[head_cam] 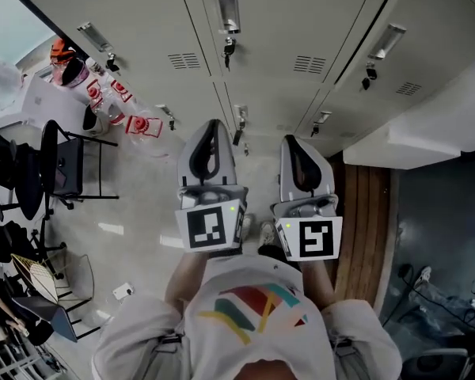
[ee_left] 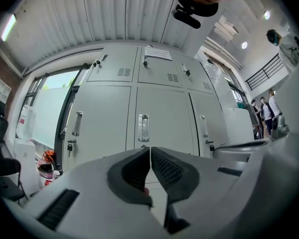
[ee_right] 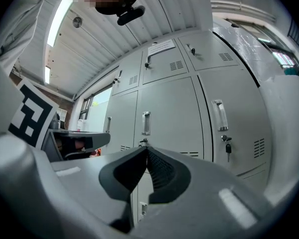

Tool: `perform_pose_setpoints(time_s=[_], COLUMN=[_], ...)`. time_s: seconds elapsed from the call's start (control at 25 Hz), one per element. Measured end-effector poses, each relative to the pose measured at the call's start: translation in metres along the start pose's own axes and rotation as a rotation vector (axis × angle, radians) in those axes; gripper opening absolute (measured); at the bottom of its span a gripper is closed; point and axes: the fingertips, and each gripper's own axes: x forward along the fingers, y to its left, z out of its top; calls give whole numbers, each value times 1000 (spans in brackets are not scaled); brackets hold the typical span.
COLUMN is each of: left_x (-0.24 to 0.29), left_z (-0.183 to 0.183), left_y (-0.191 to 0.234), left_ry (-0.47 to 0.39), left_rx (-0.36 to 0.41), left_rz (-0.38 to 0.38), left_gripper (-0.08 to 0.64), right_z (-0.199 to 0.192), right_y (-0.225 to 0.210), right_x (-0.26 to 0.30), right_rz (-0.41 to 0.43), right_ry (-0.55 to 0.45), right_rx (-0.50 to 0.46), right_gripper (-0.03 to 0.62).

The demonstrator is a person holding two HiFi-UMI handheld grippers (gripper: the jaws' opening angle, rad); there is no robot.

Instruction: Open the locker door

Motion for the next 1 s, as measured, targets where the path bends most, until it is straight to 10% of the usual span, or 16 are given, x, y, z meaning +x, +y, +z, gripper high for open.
perform_pose_setpoints(time_s=[1.0], left_x=[65], left_z=[-248], left_y=[80], left_ry=[99], left_rx=[-17], left_rz=[60], left_gripper=[21], right_z=[-250], right_y=[-2], right_x=[105], right_rz=[44], right_ry=[131], right_rx=[-22], right_gripper=[5])
